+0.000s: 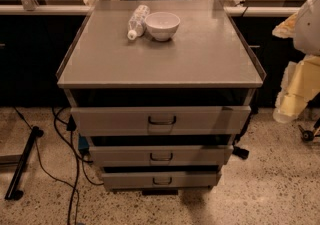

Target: Open top drawer

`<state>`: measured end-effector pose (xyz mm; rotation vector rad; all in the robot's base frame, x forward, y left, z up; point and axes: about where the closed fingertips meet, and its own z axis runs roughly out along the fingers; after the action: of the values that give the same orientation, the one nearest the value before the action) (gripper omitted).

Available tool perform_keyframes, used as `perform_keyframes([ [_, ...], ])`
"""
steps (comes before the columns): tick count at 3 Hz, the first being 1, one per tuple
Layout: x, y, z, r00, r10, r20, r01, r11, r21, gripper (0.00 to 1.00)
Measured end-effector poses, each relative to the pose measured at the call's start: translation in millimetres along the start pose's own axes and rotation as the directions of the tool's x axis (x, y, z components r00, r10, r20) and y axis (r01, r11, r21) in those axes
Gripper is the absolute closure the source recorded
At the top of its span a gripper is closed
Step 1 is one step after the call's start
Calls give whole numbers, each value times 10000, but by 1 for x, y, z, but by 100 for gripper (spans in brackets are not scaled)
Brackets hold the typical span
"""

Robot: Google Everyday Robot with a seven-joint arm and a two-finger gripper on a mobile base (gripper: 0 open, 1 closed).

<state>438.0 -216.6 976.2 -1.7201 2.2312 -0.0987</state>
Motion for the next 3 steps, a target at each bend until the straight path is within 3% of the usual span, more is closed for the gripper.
perform_keyframes([
  [1, 0, 0, 0, 10000, 24, 24, -24, 10000, 23, 0],
  [3, 0, 21, 41, 9886, 933, 1185, -894, 9953, -381, 0],
])
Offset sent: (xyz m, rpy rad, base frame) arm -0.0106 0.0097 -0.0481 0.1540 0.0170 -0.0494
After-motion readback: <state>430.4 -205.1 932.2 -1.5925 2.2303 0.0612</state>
